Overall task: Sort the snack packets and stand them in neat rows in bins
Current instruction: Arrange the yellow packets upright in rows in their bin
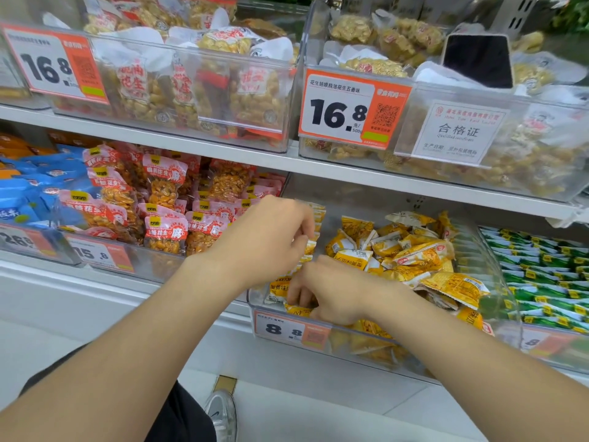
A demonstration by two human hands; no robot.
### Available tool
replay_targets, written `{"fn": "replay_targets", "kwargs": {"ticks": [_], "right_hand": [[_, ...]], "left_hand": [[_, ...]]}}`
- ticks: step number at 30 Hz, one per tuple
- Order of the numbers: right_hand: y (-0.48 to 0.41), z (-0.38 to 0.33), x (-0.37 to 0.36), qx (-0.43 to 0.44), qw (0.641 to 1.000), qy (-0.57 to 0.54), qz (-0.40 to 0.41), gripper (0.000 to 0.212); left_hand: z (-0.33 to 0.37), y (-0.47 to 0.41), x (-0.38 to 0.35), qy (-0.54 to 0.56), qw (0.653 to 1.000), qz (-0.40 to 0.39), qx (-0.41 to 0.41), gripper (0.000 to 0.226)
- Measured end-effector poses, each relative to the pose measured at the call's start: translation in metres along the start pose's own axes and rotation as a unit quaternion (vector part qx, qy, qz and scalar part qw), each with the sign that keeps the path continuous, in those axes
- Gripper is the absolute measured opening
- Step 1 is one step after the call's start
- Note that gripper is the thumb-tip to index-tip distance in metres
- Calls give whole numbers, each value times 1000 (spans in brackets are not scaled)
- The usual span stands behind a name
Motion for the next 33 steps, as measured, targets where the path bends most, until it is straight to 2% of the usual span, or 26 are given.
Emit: {"fn": "replay_targets", "kwargs": {"ticks": [4,6,8,10,12,14,17,20,23,26,27,28,29,31,33], "right_hand": [[21,12,16,-59,987,-130,79,39],[39,17,35,-92,955,-218,178,40],[58,18,51,-109,903,-279,306,40],[76,16,60,-121,860,-283,407,39],[86,10,62,-125,843,-259,454,44],[90,5,62,-119,824,-285,476,54],[95,0,59,-146,796,-350,473,66],[97,-4,53,-152,762,-443,447,50],[97,-11,43,-166,699,-558,414,54],[95,-22,38,-140,655,-635,385,46],[95,-25,37,-132,656,-635,385,41],[97,-26,37,-129,682,-607,388,36],[98,-25,38,-134,727,-546,394,32],[101,-26,43,-130,807,-407,407,32],[97,-32,47,-81,840,-350,406,36]], "left_hand": [[-1,2,1,5,1000,11,16,13],[-2,3,5,20,999,32,39,11],[0,5,9,32,996,49,63,28],[4,8,8,103,990,6,92,46],[9,11,2,224,965,-63,122,54],[15,12,1,268,952,-83,123,57],[22,16,3,329,932,-105,114,50],[24,24,4,403,900,-122,115,38],[23,33,1,465,869,-119,122,26],[21,43,-7,535,822,-107,162,24],[18,46,-9,552,809,-98,176,24],[14,47,-9,560,802,-85,189,24],[9,49,-7,549,810,-65,195,24],[1,49,3,481,859,-24,176,23],[-1,51,11,420,898,-20,132,19]]}}
Point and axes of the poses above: each hand's wrist, its own y-axis away from the middle knuckle, its own x-axis out of the back of the hand, z = x × y, the point moved 5 cm from there along -y, towards the middle knuckle, and after that the axes turned 10 degrees about x, right-handed, at the moved point
